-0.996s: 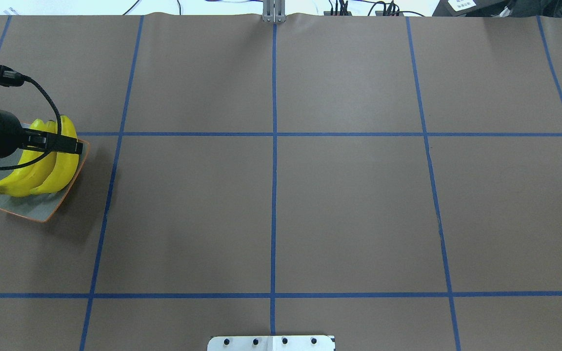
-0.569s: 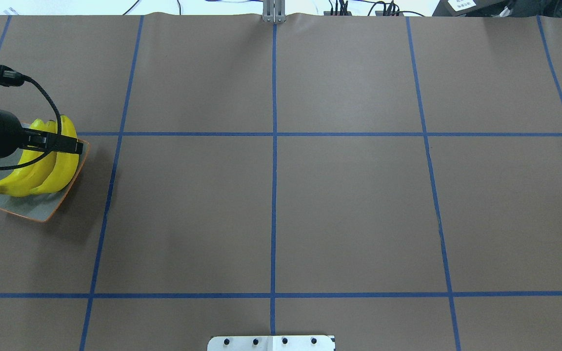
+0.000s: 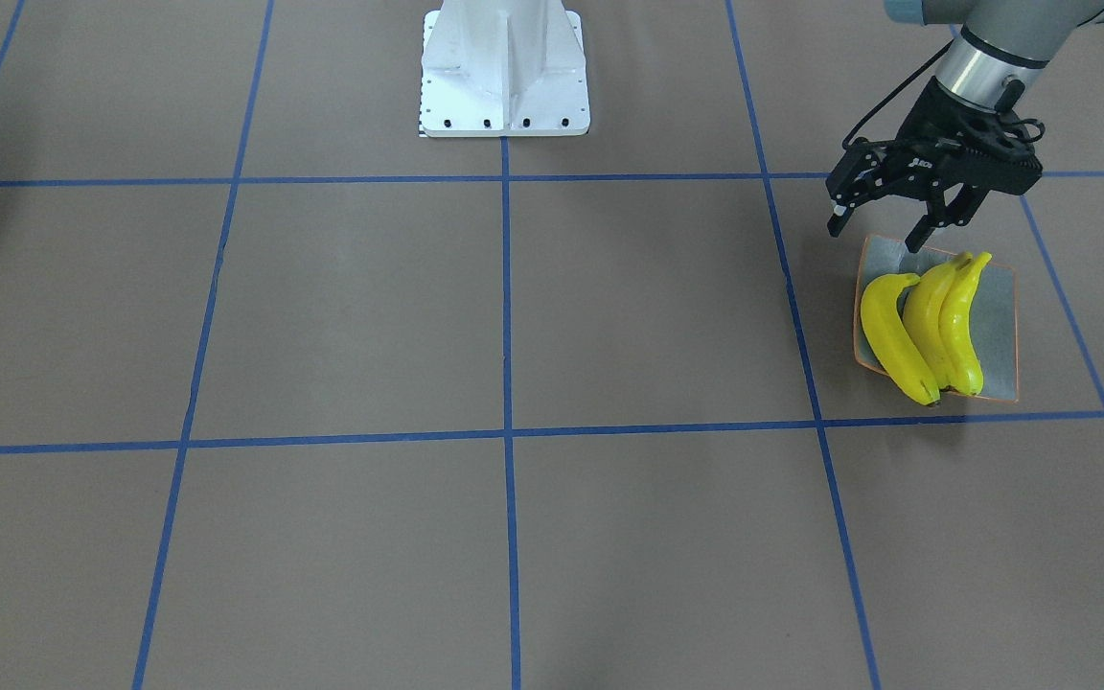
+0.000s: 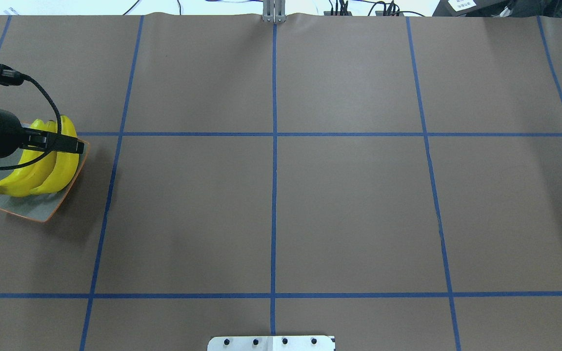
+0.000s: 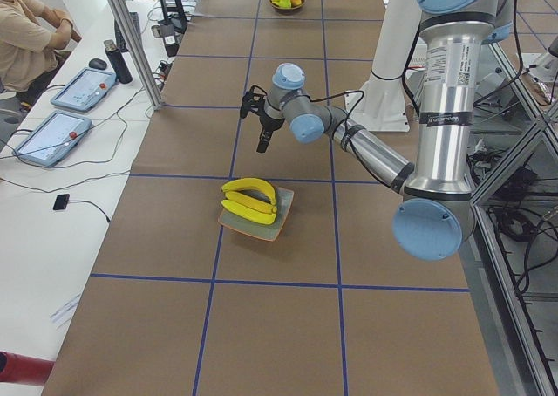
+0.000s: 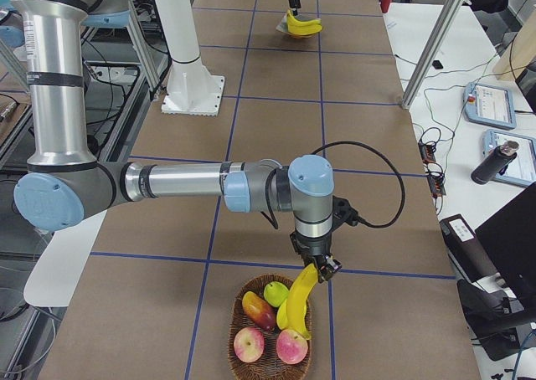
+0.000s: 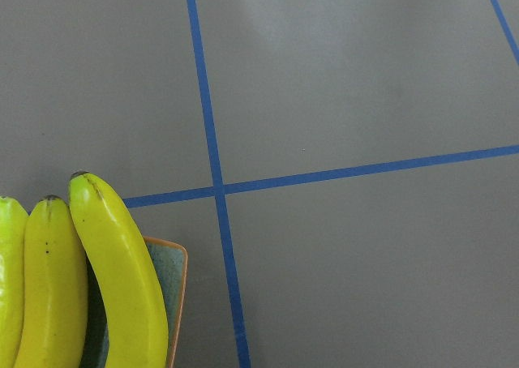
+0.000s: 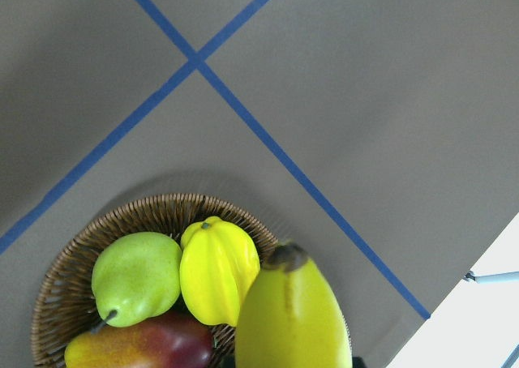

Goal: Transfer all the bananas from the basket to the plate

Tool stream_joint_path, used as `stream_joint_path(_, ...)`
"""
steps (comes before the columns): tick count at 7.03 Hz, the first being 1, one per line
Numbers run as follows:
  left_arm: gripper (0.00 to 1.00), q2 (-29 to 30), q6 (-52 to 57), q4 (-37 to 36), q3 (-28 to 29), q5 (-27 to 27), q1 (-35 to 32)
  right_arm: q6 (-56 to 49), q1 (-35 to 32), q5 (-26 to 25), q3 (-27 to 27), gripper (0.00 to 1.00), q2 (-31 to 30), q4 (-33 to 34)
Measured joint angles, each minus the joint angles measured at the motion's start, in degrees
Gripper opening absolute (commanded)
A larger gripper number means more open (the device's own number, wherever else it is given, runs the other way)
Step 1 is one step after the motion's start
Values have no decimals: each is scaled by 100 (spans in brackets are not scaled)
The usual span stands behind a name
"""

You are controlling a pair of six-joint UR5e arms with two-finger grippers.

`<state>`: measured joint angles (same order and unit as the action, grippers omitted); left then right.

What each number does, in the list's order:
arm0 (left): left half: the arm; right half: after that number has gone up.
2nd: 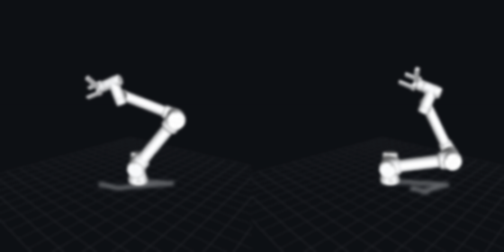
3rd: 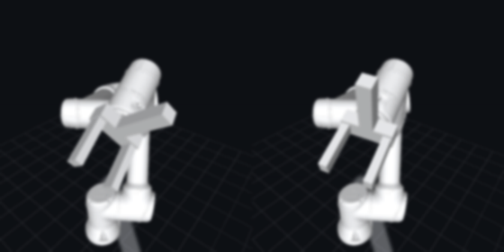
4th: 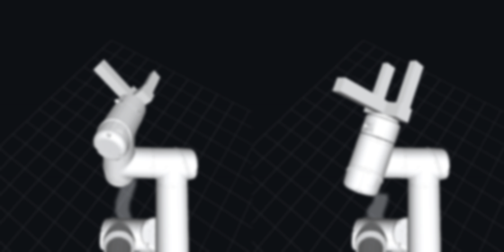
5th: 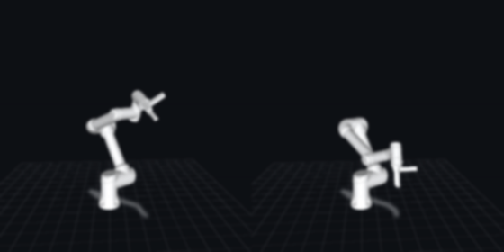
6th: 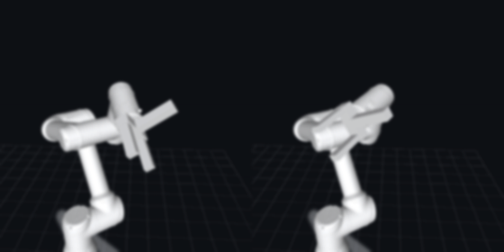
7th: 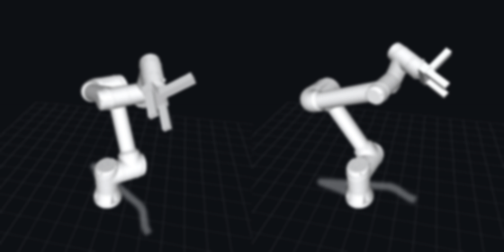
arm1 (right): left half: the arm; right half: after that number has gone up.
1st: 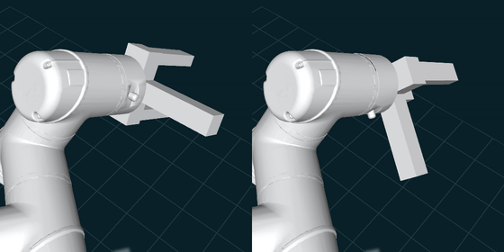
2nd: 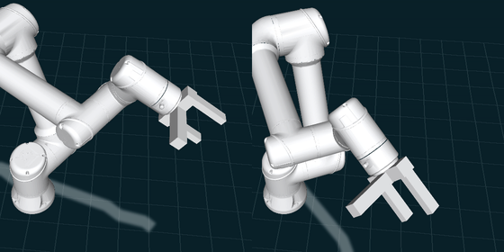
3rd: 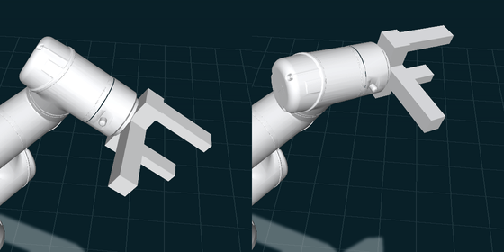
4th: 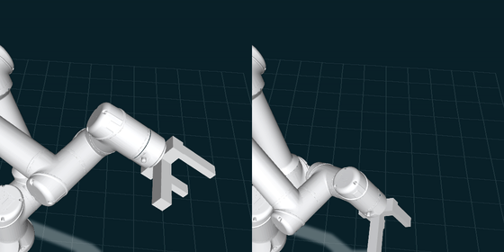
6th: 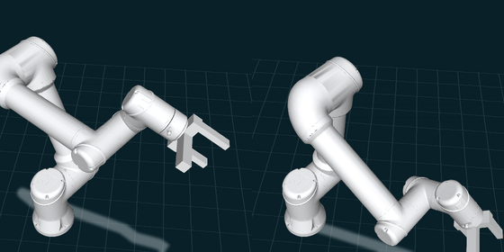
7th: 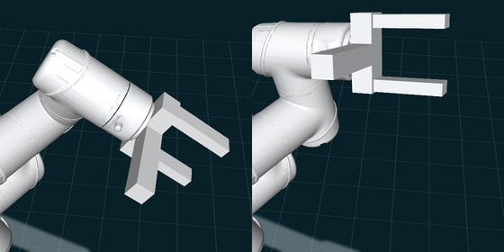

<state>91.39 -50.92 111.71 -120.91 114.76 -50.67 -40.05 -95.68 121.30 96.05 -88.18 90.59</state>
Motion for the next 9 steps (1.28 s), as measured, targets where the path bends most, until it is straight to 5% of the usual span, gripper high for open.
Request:
stream_joint_path(4,100,215,-128,1,-31,28,10,2657,503,902,677,0,395,112)
stream_joint_path(9,100,1307,-1477,14,29,29,59,8242,2290,1268,1585,0,1761,76)
